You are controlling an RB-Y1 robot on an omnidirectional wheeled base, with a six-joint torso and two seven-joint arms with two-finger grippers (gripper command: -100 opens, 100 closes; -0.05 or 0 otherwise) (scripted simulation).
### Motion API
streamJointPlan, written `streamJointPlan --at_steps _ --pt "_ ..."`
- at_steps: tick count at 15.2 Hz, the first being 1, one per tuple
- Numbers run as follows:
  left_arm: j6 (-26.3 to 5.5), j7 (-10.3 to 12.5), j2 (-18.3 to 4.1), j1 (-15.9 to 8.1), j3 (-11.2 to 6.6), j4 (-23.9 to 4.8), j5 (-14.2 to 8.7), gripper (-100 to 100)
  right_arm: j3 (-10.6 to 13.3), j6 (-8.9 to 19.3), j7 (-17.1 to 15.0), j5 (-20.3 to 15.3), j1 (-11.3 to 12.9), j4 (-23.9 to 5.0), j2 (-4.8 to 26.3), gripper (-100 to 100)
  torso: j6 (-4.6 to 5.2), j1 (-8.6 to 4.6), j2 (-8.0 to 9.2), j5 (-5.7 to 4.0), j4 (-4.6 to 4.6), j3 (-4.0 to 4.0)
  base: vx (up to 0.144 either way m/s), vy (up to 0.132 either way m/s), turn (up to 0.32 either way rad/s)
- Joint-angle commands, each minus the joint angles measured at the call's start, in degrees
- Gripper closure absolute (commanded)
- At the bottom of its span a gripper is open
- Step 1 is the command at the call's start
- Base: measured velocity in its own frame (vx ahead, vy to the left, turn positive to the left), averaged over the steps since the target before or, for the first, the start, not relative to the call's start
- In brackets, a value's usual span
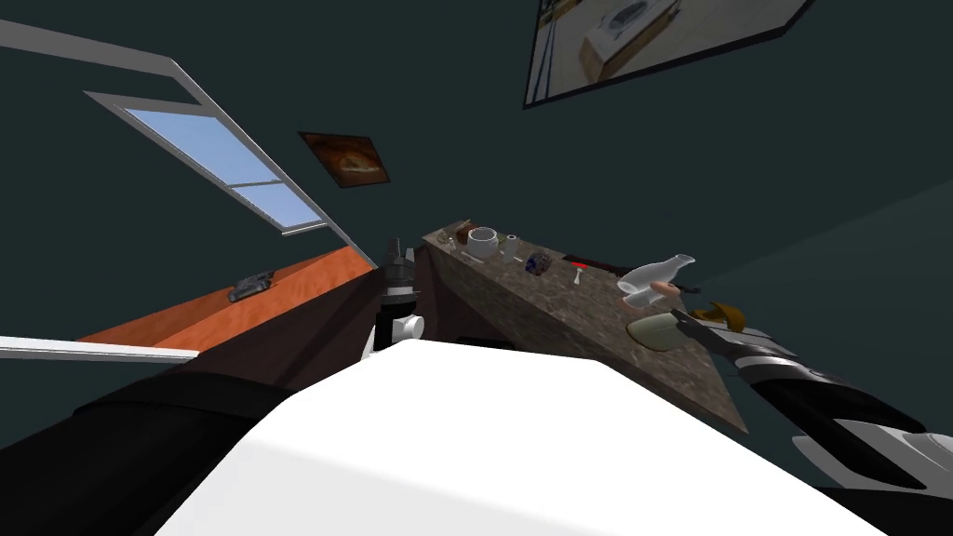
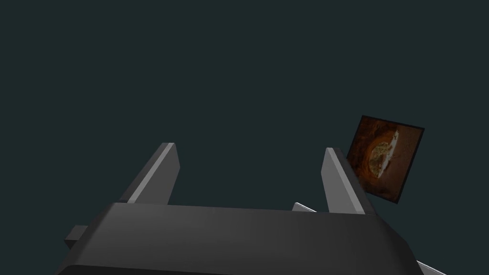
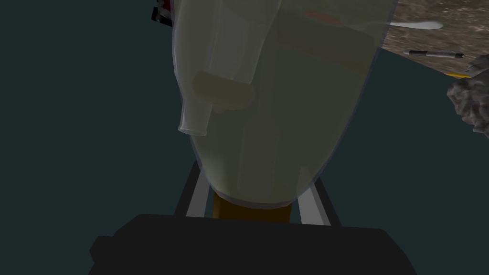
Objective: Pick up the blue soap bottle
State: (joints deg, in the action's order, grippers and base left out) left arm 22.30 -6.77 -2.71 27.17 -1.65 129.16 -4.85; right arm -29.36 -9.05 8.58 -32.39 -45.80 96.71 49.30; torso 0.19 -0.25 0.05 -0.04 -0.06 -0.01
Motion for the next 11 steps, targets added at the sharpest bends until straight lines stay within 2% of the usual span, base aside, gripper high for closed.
streamJointPlan --at_steps 1,2,4,5,7,8,9,10,11 --pt "0.0 0.0 0.0 0.0 0.0 0.0 0.0 0 0.45 0.98 0.73 0.97 -0.72 2.48 0.06 100 0.0 0.0 0.0 0.0 0.0 0.0 0.027 -0.035 -0.06" --pt "0.0 0.0 0.0 0.0 0.0 0.0 0.0 0 1.77 3.25 2.74 3.47 -2.46 4.22 0.13 100 -0.05 0.04 0.01 0.01 0.01 0.01 0.037 -0.05 -0.112" --pt "0.0 0.0 0.0 0.0 0.0 0.0 0.0 0 1.77 3.25 2.74 3.53 -2.46 6.24 0.13 100 0.06 -0.03 0.04 -0.08 -0.02 0.01 0.033 -0.047 -0.097" --pt "0.0 0.0 0.0 0.0 0.0 0.0 0.0 0 3.09 5.52 4.75 6.02 -4.2 7.95 0.21 100 0.0 -0.02 0.06 -0.09 -0.02 0.02 0.03 -0.05 -0.096" --pt "0.0 0.0 0.0 0.0 0.0 0.0 0.0 0 3.09 5.52 4.75 6.08 -4.2 10.0 0.21 100 0.13 -0.08 0.14 -0.28 -0.09 0.02 0.03 -0.057 -0.098" --pt "0.0 0.0 0.0 0.0 0.0 0.0 0.0 0 4.41 7.79 6.76 8.54 -5.94 11.88 0.28 100 0.09 -0.1 0.15 -0.32 -0.09 0.03 0.038 -0.061 -0.104" --pt "0.0 0.0 0.0 0.0 0.0 0.0 0.0 0 4.41 7.79 6.76 8.63 -5.94 12.93 0.28 100 0.16 -0.14 0.16 -0.49 -0.16 0.0 0.04 -0.064 -0.104" --pt "0.0 0.0 0.0 0.0 0.0 0.0 0.0 0 4.41 7.79 6.76 8.63 -5.94 13.75 0.28 100 0.19 -0.22 0.16 -0.6 -0.23 -0.04 0.024 -0.042 -0.061" --pt "0.0 0.0 0.0 -0.01 0.0 0.0 0.0 0 3.99 7.39 6.76 8.02 -5.46 12.53 0.18 100 0.13 -0.25 0.15 -0.67 -0.27 -0.07 0.011 -0.017 -0.01"
